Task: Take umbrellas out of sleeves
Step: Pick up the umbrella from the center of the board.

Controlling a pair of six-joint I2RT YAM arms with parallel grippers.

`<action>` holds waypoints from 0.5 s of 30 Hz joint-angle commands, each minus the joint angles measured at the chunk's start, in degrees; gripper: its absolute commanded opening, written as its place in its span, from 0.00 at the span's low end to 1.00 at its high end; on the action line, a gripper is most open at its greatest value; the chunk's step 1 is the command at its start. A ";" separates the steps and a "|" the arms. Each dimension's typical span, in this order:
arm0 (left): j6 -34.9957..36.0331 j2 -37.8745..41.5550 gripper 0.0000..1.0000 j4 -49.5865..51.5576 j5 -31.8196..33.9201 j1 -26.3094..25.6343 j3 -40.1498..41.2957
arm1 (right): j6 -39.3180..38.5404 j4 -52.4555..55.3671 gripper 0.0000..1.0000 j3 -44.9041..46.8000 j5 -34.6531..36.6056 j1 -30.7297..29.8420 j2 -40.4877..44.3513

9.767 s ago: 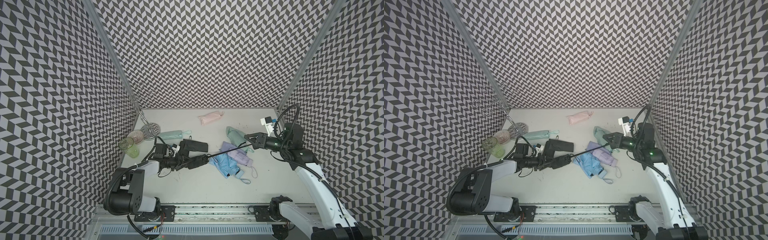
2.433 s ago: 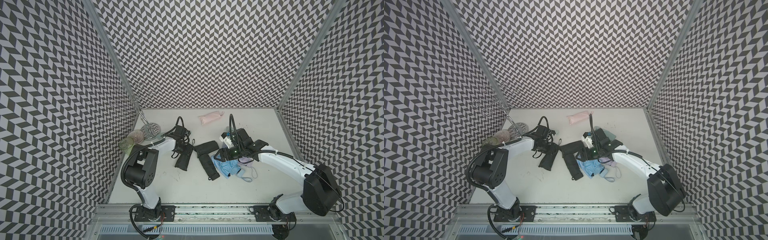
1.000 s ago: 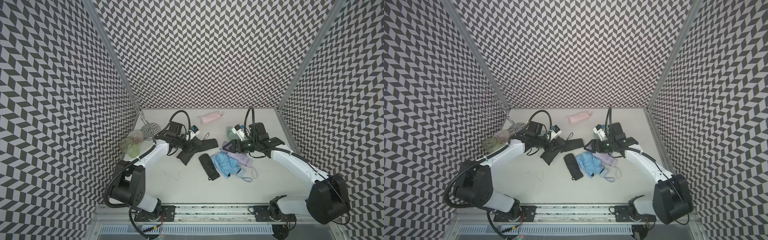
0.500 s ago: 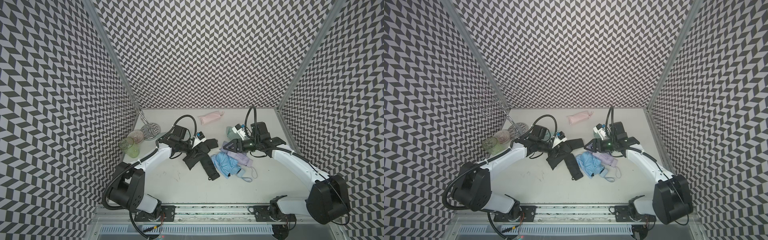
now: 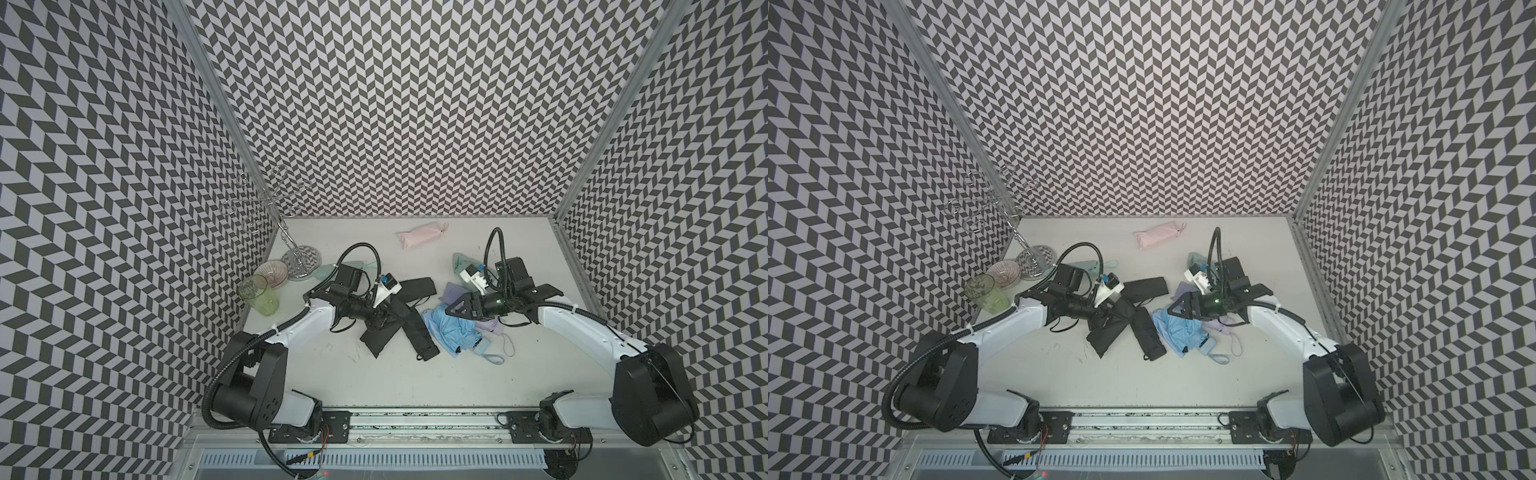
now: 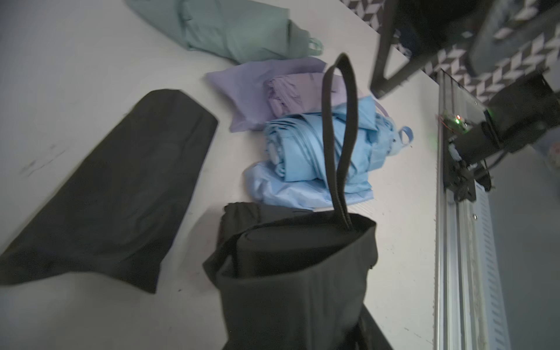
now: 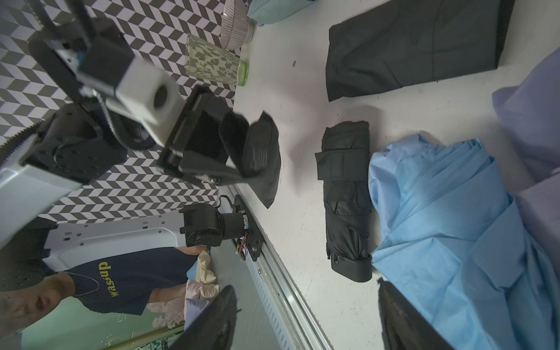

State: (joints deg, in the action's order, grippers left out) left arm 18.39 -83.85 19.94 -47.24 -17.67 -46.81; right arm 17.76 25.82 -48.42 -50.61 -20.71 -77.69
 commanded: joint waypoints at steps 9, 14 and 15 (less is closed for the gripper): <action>-5.28 -3.72 0.00 5.85 1.68 1.47 -9.74 | 2.34 -7.28 0.72 0.65 1.93 -5.18 -0.44; 10.46 3.33 0.01 2.75 6.44 -1.32 -2.66 | 2.12 -7.72 0.72 -1.76 1.88 -5.20 -1.92; 11.12 3.65 0.00 1.62 7.42 -1.33 -1.29 | 1.99 -7.63 0.72 -2.45 1.86 -5.17 -2.53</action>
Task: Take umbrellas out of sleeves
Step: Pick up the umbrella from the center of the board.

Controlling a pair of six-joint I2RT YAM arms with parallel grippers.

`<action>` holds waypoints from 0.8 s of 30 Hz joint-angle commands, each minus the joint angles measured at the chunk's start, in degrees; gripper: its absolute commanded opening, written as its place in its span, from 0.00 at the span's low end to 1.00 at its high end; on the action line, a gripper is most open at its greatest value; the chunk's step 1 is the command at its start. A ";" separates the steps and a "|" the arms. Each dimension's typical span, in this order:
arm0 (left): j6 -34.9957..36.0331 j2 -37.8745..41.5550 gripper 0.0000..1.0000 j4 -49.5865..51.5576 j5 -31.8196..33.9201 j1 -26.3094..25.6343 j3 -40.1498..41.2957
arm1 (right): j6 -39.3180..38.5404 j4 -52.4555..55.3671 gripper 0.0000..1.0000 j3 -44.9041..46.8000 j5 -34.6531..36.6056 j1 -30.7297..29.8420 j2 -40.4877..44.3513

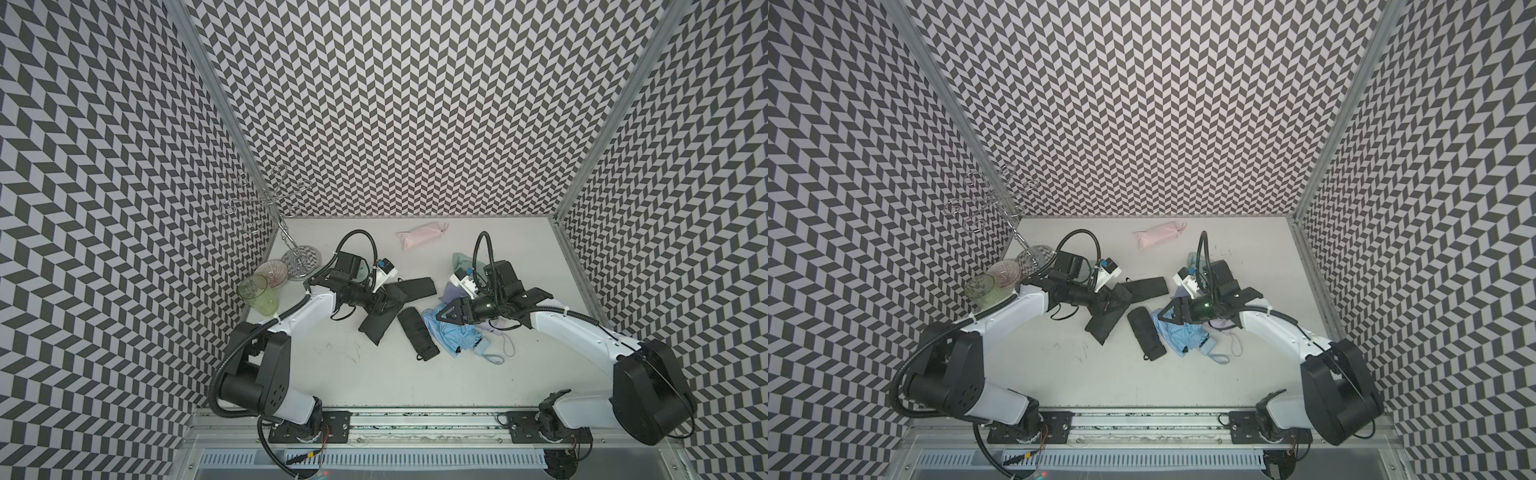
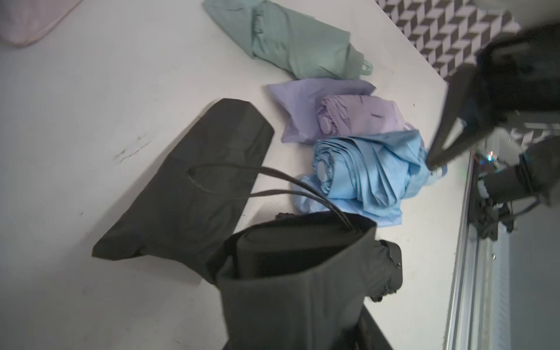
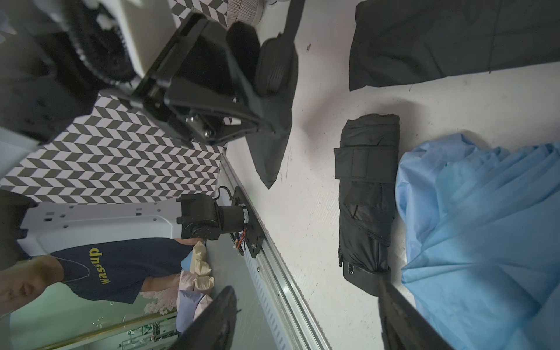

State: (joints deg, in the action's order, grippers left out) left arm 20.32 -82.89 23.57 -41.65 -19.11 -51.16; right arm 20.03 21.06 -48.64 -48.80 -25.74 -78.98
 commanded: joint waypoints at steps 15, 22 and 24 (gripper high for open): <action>13.73 14.22 0.00 -9.84 -4.13 -2.64 19.52 | -8.24 -7.92 0.48 -6.54 -10.22 -3.78 -11.12; 22.92 3.93 0.00 -2.22 -4.22 -8.59 14.44 | -4.75 -17.64 0.47 -1.95 -11.24 -5.65 -12.16; 23.54 2.57 0.00 -2.21 -4.66 -10.78 14.35 | -2.30 -21.33 0.46 0.04 -12.35 -5.79 -12.31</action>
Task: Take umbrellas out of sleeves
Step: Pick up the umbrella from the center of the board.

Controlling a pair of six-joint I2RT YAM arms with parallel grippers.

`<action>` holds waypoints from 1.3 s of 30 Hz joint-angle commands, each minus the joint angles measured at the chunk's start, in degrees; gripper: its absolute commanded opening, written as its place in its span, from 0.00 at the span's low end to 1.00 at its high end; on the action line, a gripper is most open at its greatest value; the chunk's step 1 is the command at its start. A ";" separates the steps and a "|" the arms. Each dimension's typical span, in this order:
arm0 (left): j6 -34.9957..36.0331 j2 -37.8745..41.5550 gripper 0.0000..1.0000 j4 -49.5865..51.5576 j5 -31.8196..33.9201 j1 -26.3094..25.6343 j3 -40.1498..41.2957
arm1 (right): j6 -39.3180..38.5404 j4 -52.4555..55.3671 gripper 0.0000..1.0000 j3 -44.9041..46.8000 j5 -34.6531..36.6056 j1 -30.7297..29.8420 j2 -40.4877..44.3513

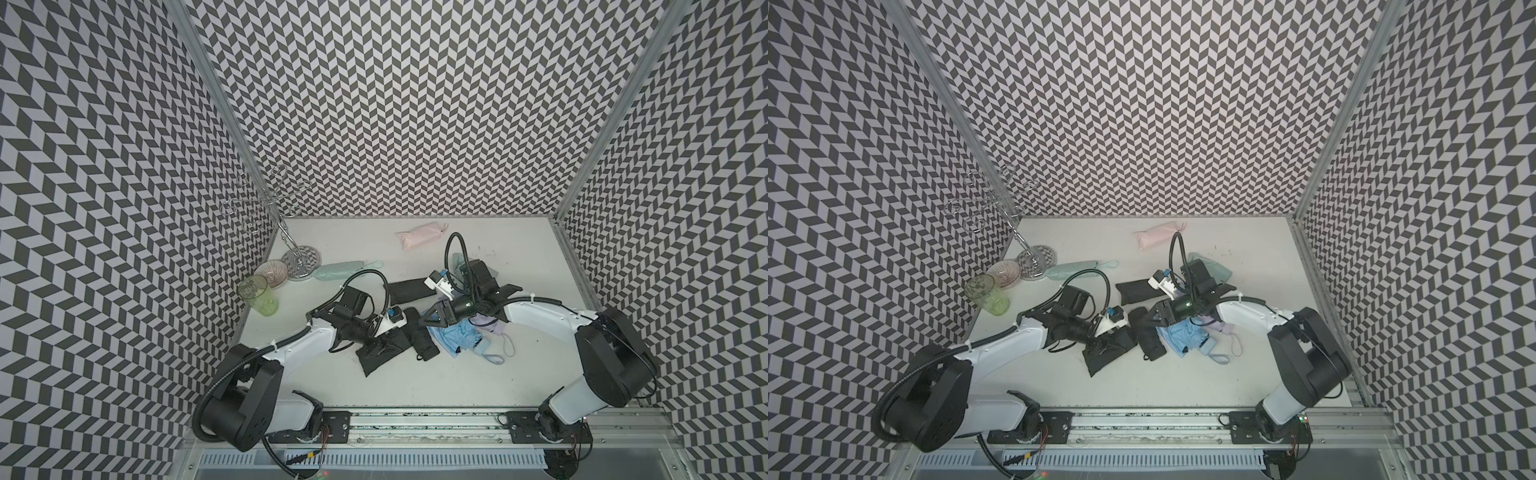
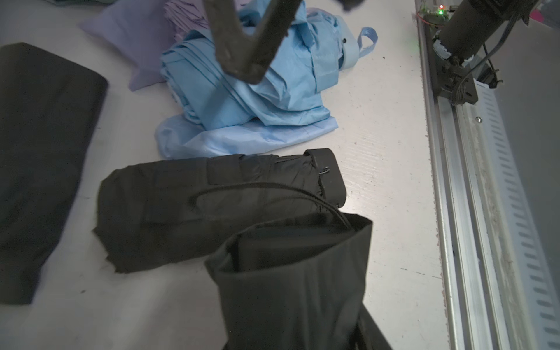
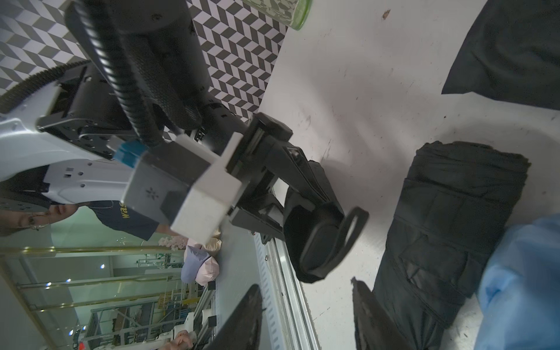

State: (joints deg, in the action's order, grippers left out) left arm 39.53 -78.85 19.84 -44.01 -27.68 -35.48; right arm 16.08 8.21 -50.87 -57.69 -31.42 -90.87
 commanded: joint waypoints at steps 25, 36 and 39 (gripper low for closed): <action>4.00 6.02 0.00 3.75 5.64 -3.55 0.95 | 14.68 -23.86 0.34 12.66 9.27 -1.86 -9.84; 8.81 1.28 0.00 2.03 -2.57 -4.30 -0.40 | 9.95 -20.71 0.38 20.43 -0.91 0.29 8.69; 9.67 2.36 0.00 2.82 -3.00 -4.53 -0.81 | 9.70 -20.11 0.37 21.65 -0.76 -1.11 10.77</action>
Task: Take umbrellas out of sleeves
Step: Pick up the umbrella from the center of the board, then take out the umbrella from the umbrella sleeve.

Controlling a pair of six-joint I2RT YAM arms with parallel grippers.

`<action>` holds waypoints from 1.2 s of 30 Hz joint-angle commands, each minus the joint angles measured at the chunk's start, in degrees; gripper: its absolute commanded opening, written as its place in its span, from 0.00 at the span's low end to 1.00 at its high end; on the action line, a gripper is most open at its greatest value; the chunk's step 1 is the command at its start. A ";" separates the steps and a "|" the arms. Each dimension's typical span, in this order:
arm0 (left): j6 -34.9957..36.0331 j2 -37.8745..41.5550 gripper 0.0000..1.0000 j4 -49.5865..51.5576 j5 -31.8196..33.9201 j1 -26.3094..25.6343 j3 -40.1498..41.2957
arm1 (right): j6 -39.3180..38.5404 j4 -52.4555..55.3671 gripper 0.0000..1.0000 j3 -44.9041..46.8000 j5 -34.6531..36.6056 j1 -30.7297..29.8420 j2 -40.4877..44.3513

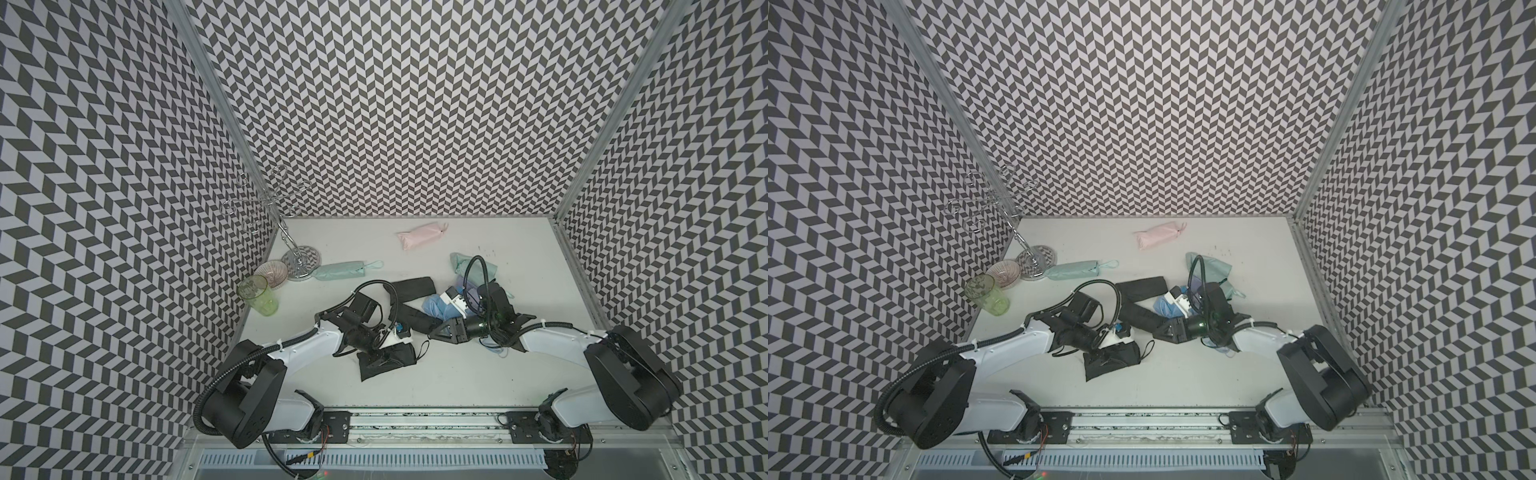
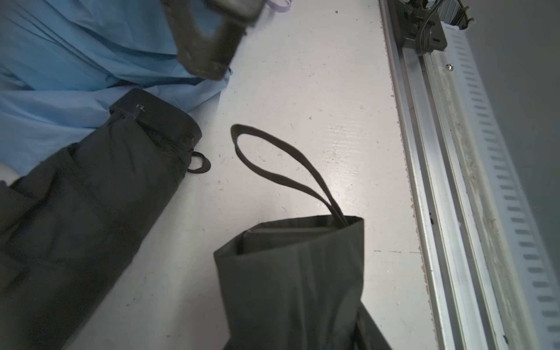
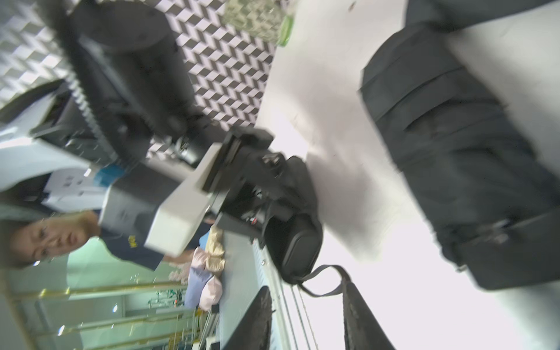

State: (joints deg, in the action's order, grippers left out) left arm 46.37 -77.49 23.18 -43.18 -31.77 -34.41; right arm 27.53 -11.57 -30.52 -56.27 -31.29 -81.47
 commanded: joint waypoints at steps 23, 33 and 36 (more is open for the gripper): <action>1.62 3.32 0.00 -2.46 -1.44 -3.04 0.54 | 1.46 -0.03 0.45 -1.56 10.22 -6.70 6.60; 0.93 3.67 0.00 -3.14 -0.90 -3.65 1.19 | 0.38 -8.46 0.36 0.64 -4.05 -8.44 -1.28; 0.83 3.53 0.00 -3.14 -0.84 -3.75 1.13 | 0.62 -8.96 0.34 0.74 -4.11 -8.54 -1.15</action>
State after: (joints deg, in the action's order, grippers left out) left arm 46.83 -74.26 21.85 -42.68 -35.03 -33.50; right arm 28.69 -15.22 -29.80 -57.45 -39.51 -82.98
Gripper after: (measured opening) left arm 0.409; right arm 0.348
